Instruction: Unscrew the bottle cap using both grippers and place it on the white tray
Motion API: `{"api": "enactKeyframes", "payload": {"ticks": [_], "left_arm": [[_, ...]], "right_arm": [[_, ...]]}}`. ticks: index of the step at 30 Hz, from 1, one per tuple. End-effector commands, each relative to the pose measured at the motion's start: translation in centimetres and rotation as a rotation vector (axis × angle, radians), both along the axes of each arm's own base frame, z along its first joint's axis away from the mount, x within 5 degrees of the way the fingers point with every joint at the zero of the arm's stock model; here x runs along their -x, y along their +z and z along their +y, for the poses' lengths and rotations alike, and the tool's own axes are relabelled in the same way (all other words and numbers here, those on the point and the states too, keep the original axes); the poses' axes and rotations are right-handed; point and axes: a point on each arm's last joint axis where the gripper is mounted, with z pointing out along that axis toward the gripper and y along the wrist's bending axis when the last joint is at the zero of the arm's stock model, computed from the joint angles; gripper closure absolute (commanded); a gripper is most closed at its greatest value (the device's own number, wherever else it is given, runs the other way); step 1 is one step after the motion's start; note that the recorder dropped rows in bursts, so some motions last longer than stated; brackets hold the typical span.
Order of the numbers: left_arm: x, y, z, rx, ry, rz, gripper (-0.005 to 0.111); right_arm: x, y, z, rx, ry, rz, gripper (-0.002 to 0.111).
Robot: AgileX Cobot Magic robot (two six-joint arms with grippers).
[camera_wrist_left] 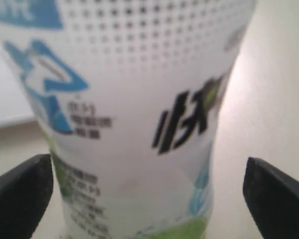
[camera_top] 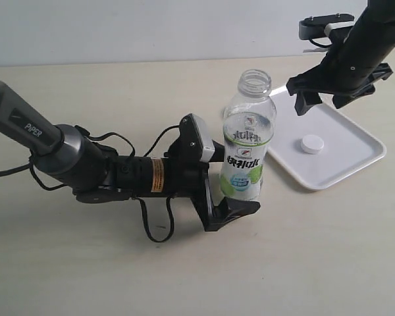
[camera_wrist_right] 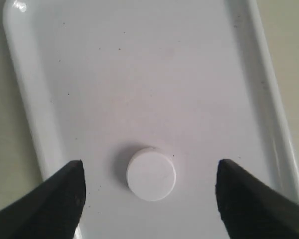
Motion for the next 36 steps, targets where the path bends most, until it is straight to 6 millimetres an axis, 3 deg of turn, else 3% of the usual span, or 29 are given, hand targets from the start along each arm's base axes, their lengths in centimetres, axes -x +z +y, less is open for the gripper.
{"api": "enactKeyframes", "payload": {"ticks": [1,10,16,21,30,36], "left_arm": [[0.0,0.3,0.0,0.000,-0.010,-0.018,0.002],[-0.4,2.7,0.8,0.019,0.005,-0.058,0.002],[-1.1,4.2,3.2,0.019,0.032,0.004,0.002],[-0.6,5.6,5.4,-0.025,-0.051,0.038,0.002],[-0.7,11.4,9.3,-0.063,-0.047,0.132,0.002],[0.4,16.1,11.2,-0.085,-0.033,0.157,0.002]], "right_arm": [[0.1,1.2,-0.2,0.007,0.008,-0.020,0.038],[1.0,3.4,-0.3,0.023,0.019,-0.043,0.038],[1.9,5.8,-0.3,0.027,0.023,-0.074,0.038],[2.5,7.5,-0.3,0.026,0.022,-0.117,0.038],[5.1,10.4,-0.2,0.022,0.031,-0.067,0.038],[7.4,12.7,-0.2,0.013,0.033,-0.031,0.038]]}}
